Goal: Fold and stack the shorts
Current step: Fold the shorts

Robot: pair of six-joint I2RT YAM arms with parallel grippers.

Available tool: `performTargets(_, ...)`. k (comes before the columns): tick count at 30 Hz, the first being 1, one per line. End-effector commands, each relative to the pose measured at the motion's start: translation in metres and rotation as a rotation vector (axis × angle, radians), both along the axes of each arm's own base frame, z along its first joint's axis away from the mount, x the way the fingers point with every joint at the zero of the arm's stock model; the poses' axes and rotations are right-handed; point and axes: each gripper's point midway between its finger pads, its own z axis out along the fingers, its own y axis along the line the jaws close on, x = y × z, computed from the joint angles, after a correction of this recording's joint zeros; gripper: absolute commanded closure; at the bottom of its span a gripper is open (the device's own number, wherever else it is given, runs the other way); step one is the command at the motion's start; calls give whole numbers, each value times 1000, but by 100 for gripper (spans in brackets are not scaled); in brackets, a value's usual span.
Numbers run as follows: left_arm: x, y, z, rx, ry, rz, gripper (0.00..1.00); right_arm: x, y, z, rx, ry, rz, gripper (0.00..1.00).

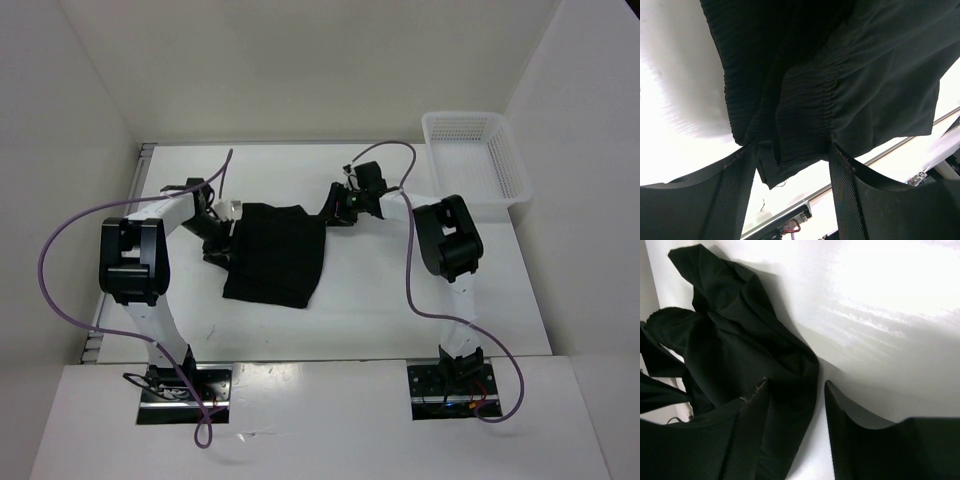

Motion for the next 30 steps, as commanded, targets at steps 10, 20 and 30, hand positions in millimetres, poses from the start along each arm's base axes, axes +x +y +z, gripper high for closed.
performTargets(10,1,-4,0,-21,16,-7,34,43,-8,3,43,-6,-103,100)
performTargets(20,29,-29,30,-171,-58,-26,29,107,-50,40,16,-111,-187,100)
performTargets(30,41,-39,40,-222,-73,-39,25,136,-55,71,-31,-185,-110,29)
